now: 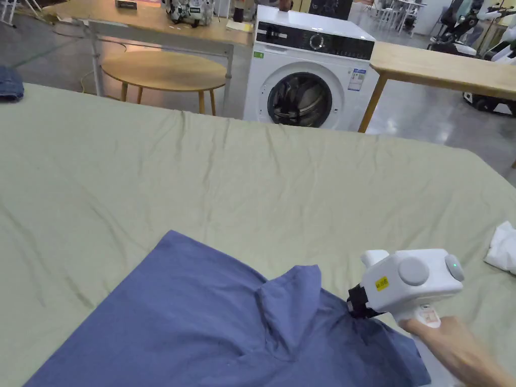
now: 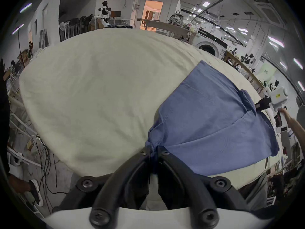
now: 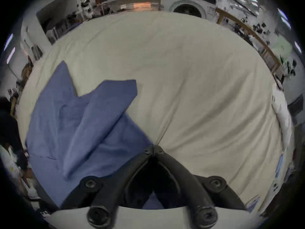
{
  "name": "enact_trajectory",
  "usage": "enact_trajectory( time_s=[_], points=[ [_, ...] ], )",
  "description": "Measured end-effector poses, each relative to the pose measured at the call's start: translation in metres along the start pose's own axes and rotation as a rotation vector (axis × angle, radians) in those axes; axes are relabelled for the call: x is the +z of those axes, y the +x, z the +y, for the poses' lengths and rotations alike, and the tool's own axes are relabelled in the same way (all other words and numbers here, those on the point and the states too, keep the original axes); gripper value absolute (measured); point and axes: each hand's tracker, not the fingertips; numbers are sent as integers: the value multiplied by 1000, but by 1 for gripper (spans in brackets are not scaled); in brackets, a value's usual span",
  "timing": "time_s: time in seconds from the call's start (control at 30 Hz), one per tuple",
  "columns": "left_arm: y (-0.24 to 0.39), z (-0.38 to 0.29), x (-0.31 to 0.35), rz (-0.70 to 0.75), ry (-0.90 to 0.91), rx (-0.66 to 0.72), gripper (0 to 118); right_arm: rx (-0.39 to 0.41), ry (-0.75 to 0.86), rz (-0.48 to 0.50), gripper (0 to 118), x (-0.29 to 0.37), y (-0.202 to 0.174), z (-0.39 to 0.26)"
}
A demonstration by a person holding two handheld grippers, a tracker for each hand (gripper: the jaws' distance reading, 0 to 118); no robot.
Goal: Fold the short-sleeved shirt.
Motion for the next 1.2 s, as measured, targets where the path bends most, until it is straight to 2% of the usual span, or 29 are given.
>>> enact_trajectory(
  time_s=[0.07, 0.13, 0.27, 0.33, 0.47, 0.57, 0.77, 0.87, 0.97, 1.07, 1.13, 1.2],
  points=[
    [-11, 1, 9, -54, 26, 57, 1, -10, 104, 16, 0, 28, 5, -4],
    [-14, 2, 30, -79, 116, 77, 1, -36, 185, 78, 0, 65, 6, -9],
    [-17, 19, 77, -196, 309, 45, 0, -40, 401, 129, 0, 154, -2, -22],
    [1, 39, 103, -211, 395, -31, 0, -16, 504, 76, 0, 198, -13, -26],
    [23, 106, 137, -358, 529, -96, 0, -34, 709, 71, 0, 277, -20, -22],
    [42, 167, 146, -405, 602, -147, 0, -28, 808, -35, 0, 328, -24, -6],
    [84, 301, 140, -396, 621, -203, 0, -65, 935, -120, 0, 377, -17, 63],
    [108, 352, 138, -320, 644, -253, 0, -55, 966, -213, 0, 390, -19, 101],
    [122, 399, 138, -306, 655, -236, 0, -74, 985, -266, 0, 399, -22, 140],
    [143, 431, 138, -234, 654, -284, 0, -85, 998, -291, 0, 400, -24, 175],
    [157, 445, 138, -194, 652, -326, 0, -100, 1021, -278, 0, 402, -25, 195],
    [163, 455, 141, -192, 693, -309, 0, -132, 1039, -260, 0, 404, -30, 218]
  ],
)
